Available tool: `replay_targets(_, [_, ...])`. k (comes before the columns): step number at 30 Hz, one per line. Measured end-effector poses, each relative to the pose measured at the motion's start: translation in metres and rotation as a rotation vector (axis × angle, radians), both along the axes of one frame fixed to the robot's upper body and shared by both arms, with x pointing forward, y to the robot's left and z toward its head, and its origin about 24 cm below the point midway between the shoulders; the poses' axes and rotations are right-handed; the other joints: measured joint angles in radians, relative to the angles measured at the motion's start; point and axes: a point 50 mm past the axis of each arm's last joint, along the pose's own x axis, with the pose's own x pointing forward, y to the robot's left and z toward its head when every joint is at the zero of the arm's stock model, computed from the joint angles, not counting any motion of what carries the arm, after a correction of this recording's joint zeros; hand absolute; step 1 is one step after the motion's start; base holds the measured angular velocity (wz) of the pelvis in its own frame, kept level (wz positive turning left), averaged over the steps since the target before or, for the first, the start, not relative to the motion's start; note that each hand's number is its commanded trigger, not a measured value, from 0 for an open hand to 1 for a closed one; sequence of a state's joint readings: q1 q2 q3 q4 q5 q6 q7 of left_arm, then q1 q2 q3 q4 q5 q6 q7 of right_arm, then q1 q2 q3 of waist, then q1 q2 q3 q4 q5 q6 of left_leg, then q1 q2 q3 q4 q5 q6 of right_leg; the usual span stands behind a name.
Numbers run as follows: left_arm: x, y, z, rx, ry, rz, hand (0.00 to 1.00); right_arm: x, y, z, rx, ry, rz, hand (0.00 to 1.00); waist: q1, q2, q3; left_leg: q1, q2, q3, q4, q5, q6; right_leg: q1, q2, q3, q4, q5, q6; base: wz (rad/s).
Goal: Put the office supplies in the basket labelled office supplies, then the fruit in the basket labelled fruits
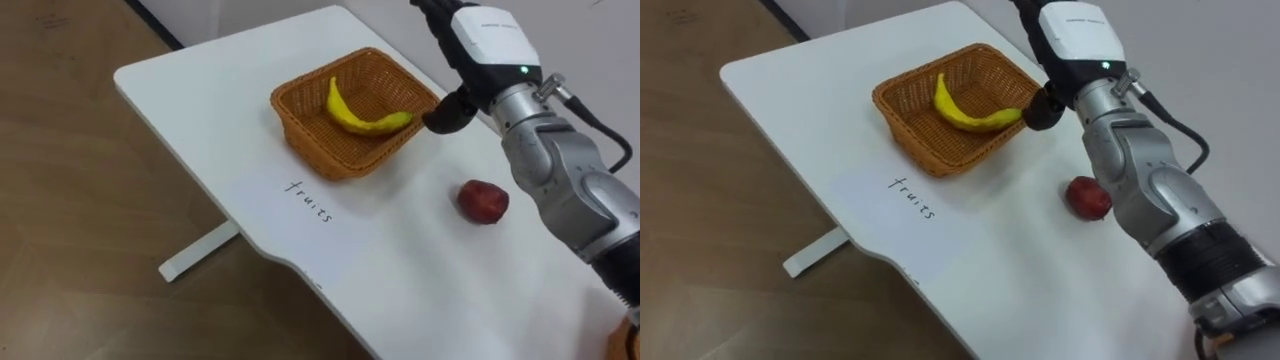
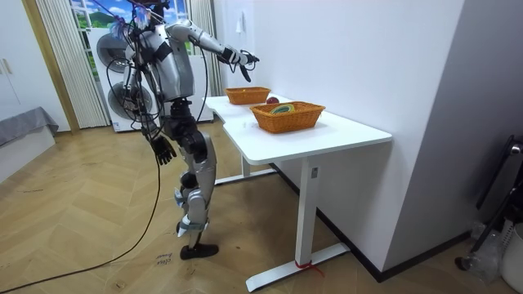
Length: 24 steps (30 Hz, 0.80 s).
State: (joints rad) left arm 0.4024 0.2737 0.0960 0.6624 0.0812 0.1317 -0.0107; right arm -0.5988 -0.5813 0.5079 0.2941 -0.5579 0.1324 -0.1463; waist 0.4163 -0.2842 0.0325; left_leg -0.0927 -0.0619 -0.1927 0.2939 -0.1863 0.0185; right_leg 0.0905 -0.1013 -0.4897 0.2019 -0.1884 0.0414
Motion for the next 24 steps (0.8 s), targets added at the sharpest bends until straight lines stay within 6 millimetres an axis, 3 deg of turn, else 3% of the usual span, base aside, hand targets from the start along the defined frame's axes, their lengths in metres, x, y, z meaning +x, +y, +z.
replay_targets(5, [-0.006, -0.005, -0.003, -0.021, 0.025, 0.012, 0.00, -0.008, -0.008, -0.018, 0.039, 0.082, -0.023, 0.00, 0.001, 0.033, -0.0083, 0.027, 0.001, 0.012, 0.003, -0.007, 0.006, 0.023, -0.001, 0.022, 0.000, 0.000, 0.000, -0.06])
replay_targets(7, [-0.011, -0.006, -0.004, -0.032, 0.038, 0.013, 0.00, -0.009, -0.009, -0.022, 0.045, 0.117, -0.022, 0.00, -0.005, 0.043, -0.0067, 0.037, 0.003, 0.023, -0.003, -0.007, 0.006, 0.029, -0.002, 0.024, 0.000, 0.000, 0.000, -0.16])
replay_targets(18, [-0.016, -0.006, -0.004, -0.035, 0.055, 0.018, 0.00, -0.012, -0.018, -0.035, 0.058, 0.166, -0.058, 0.00, -0.028, 0.035, -0.0139, 0.054, 0.015, 0.050, -0.005, -0.007, 0.006, 0.031, 0.001, 0.051, 0.000, 0.000, 0.000, -0.08])
replay_targets(24, [-0.021, -0.006, -0.005, -0.035, 0.074, 0.025, 0.00, -0.020, -0.029, -0.057, 0.050, 0.272, -0.107, 0.00, -0.027, 0.033, -0.0151, 0.067, 0.015, 0.052, -0.004, -0.009, 0.007, 0.042, -0.001, 0.060, 0.002, 0.001, 0.000, -0.01])
